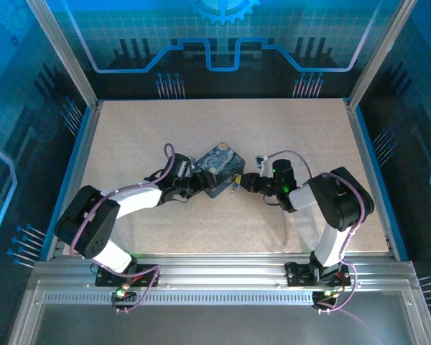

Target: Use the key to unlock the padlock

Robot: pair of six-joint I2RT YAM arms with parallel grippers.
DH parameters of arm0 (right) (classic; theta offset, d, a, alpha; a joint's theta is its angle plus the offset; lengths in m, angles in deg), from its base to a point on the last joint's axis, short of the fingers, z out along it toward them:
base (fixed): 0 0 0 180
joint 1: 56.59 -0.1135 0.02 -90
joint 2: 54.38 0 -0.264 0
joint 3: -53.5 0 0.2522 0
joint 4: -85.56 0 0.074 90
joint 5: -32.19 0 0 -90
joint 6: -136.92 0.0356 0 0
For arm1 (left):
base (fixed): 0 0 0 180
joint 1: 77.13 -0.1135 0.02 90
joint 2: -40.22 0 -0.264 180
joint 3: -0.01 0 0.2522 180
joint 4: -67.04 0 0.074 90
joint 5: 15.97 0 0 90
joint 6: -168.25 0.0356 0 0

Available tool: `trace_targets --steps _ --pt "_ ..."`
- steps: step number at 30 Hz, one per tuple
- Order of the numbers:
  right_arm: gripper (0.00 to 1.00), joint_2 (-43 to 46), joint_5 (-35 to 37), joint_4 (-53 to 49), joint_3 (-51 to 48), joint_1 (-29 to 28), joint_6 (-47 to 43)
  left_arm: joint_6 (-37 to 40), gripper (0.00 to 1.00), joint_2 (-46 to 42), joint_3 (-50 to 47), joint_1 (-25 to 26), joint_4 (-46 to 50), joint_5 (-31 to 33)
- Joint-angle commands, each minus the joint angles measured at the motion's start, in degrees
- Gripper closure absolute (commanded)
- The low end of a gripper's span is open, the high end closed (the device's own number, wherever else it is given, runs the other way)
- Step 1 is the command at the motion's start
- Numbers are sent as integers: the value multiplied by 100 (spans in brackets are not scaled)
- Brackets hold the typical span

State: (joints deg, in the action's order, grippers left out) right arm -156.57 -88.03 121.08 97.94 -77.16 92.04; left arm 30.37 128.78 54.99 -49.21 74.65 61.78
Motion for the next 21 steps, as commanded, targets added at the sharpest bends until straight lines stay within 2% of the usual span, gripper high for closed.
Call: trace_targets --steps 1,13,21 --pt "97 323 129 -242 -86 106 -259 266 30 -144 26 -13 747 17" --pt "97 1515 537 -1674 -325 273 -874 918 16 -1100 416 -549 1573 621" --pt "97 2685 1089 -3245 -207 293 -1392 1260 7 -1727 519 -760 1968 847"
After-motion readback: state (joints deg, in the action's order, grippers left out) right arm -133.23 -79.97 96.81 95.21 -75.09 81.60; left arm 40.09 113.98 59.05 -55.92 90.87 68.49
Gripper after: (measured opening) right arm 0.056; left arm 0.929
